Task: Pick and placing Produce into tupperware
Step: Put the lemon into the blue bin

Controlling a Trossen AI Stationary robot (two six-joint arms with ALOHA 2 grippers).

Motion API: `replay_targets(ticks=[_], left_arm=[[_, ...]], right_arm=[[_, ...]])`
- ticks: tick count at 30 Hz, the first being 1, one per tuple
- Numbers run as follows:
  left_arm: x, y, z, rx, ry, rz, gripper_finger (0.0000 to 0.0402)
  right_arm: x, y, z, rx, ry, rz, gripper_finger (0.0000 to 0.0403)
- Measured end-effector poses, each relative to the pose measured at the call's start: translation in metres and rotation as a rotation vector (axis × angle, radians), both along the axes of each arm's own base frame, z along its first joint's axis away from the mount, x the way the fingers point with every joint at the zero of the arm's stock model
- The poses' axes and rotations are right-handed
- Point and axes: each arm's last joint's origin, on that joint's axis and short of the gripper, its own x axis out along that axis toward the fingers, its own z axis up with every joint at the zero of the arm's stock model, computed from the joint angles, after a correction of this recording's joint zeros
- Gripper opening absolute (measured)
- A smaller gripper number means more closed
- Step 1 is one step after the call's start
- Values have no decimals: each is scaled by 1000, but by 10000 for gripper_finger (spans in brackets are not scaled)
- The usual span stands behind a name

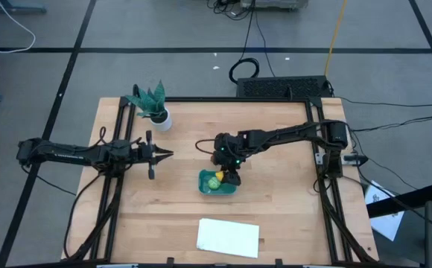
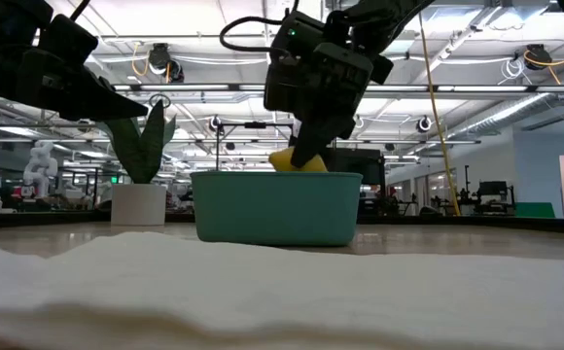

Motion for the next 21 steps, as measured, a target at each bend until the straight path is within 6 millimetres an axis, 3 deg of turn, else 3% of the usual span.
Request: replay_targets(ticks=[21], left_arm=[[0,0,-1,-1,12,0,33]], right_arm=[[1,0,-4,10,19,-22,199]])
